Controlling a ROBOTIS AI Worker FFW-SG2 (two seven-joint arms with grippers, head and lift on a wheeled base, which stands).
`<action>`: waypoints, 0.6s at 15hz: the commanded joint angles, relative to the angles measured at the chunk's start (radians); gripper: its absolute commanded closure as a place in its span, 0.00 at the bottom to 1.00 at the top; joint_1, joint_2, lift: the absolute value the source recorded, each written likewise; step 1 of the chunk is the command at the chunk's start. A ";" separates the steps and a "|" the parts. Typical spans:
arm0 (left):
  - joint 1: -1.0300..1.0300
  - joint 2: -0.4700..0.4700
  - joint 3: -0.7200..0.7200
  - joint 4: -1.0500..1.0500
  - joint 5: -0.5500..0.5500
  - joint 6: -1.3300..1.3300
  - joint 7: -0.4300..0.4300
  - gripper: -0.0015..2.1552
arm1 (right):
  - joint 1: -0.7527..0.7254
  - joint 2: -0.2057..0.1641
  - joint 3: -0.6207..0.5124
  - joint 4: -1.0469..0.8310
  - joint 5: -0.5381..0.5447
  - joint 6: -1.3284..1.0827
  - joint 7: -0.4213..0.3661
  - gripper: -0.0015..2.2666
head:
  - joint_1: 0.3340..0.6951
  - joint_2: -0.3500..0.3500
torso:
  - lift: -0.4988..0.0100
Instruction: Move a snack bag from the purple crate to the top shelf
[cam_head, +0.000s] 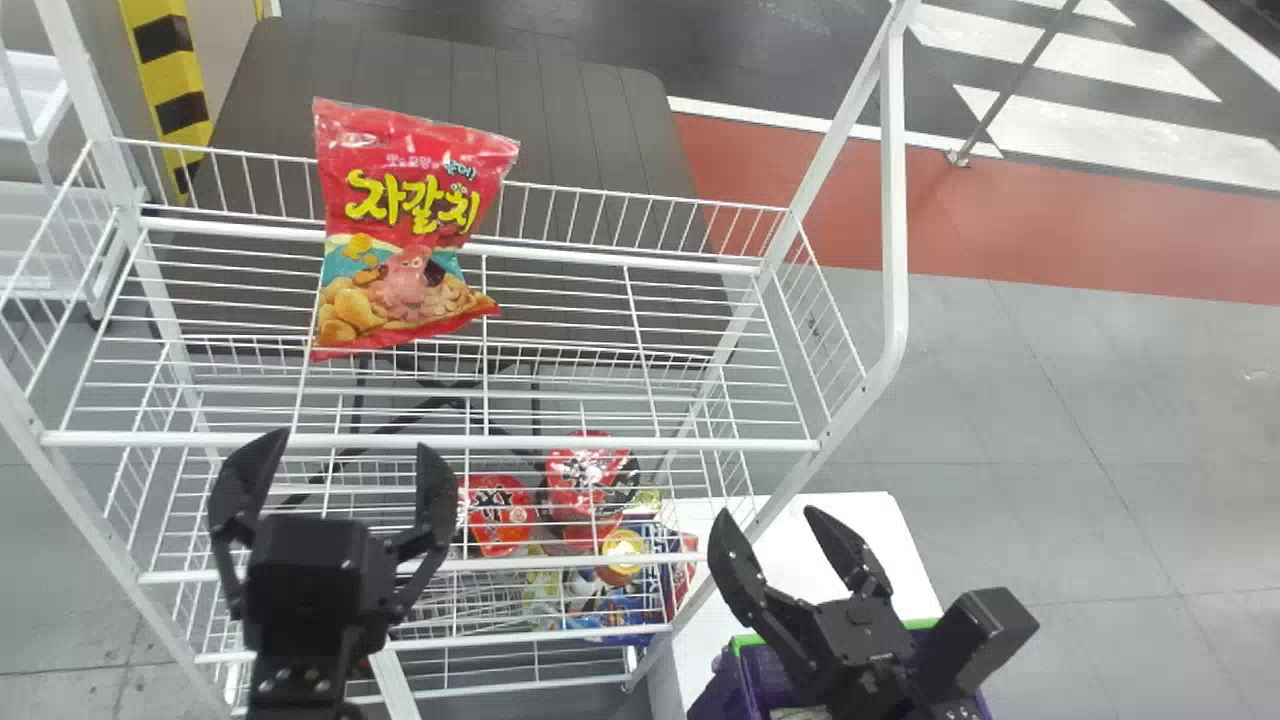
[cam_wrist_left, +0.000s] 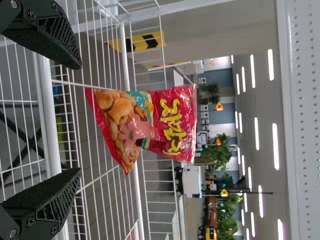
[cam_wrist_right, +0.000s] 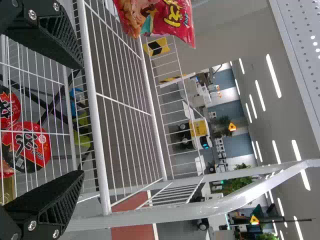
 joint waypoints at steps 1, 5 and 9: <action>-0.065 -0.024 -0.033 0.001 -0.002 0.082 0.015 0.04 | 0.002 -0.001 0.003 -0.001 0.003 0.002 0.000 0.03 | 1.00 0.06 | 0.98; -0.140 -0.070 -0.045 0.020 0.001 0.110 0.021 0.04 | -0.003 -0.006 0.028 -0.001 0.021 0.011 0.000 0.03 | 1.00 0.04 | 0.98; -0.207 -0.116 -0.057 0.041 0.015 0.220 0.063 0.04 | -0.004 -0.009 0.039 -0.001 0.027 0.017 0.000 0.03 | 1.00 0.06 | 0.98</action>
